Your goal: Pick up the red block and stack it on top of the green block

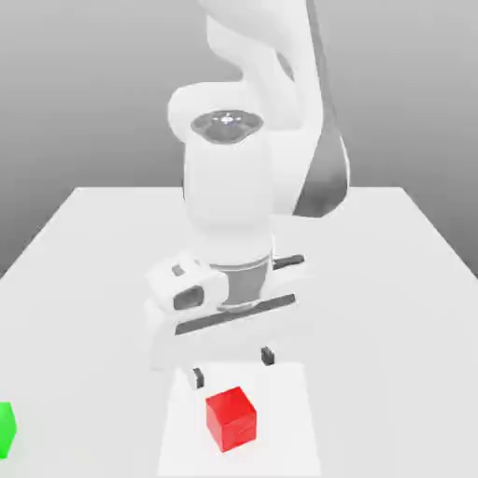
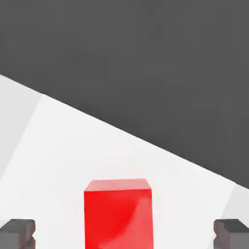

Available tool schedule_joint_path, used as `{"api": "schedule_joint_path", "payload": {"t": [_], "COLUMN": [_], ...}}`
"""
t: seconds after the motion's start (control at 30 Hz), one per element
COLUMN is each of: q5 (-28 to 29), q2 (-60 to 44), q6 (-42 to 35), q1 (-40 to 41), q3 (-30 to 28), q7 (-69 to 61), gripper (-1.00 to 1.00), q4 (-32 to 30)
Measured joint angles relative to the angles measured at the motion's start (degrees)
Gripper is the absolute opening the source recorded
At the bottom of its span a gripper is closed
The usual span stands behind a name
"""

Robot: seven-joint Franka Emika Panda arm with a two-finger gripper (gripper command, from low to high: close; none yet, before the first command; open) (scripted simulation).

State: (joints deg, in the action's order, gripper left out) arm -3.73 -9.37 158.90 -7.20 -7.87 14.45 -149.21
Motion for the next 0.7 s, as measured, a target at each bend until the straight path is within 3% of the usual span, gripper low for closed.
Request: {"api": "schedule_joint_path", "payload": {"t": [0.1, 0.13, 0.37, 0.53, 0.7], "q5": [-2.0, -2.7, -2.7, 0.8, -1.7], "q2": [-6.2, -8.2, -8.6, 0.3, -1.4], "q6": [5.1, 6.7, 7.0, -0.4, -7.1], "q1": [1.3, 1.9, 2.1, 0.9, 7.4], "q3": [1.7, 2.4, 2.7, 0.8, -5.1], "q7": [-1.7, -2.3, -2.3, 0.3, 0.7], "gripper": [0.00, -1.00, -1.00, -1.00, -1.00], "q4": [0.8, 1.1, 1.1, -0.3, 7.2]}}
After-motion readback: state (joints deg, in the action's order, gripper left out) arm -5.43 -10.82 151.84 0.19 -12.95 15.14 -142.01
